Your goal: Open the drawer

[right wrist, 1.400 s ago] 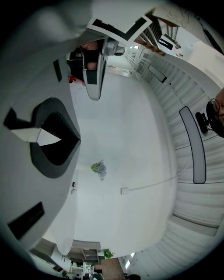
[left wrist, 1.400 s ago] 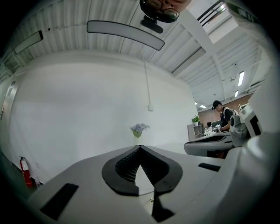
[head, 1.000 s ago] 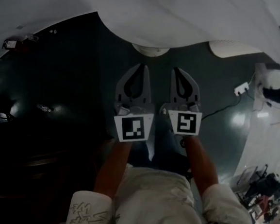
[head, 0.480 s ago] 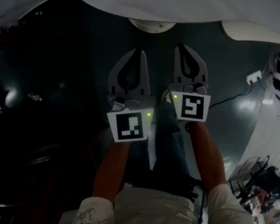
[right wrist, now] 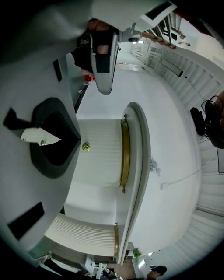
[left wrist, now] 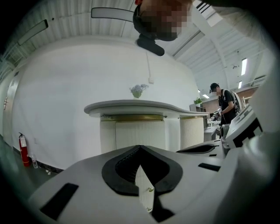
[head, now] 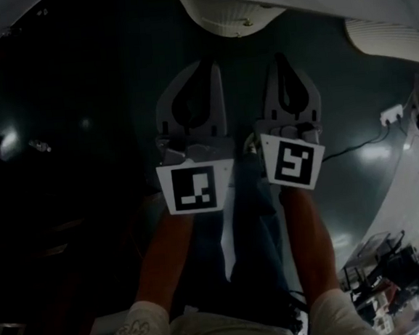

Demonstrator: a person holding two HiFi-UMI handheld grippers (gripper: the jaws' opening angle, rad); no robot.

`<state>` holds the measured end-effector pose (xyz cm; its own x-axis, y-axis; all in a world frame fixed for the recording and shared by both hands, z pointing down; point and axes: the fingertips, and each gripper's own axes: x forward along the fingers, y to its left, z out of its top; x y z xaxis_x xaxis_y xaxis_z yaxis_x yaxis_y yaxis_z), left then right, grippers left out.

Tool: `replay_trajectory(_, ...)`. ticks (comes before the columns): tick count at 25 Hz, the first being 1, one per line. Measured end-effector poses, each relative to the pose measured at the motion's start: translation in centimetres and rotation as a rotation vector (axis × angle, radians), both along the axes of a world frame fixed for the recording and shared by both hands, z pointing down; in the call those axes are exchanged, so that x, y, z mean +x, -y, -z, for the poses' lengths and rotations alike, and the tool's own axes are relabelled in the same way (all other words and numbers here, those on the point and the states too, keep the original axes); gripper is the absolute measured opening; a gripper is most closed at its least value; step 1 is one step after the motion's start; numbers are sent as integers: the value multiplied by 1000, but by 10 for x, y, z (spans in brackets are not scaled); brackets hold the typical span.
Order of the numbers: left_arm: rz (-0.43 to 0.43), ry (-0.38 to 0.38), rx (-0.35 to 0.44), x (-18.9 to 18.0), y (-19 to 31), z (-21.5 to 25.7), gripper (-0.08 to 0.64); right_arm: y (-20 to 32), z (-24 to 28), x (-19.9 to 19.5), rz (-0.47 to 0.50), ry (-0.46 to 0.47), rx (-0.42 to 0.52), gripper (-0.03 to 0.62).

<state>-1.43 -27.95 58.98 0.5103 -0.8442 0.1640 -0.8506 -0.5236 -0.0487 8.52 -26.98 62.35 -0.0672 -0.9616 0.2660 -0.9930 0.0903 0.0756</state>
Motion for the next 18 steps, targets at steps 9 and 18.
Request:
replay_trajectory(9,16,-15,-8,-2,5,-12,2,12,-17,0,-5,12,-17,16)
replay_trajectory(18,9,-17,-24,-5,5,-17,2,58,-28,5,-30,18,-36,117)
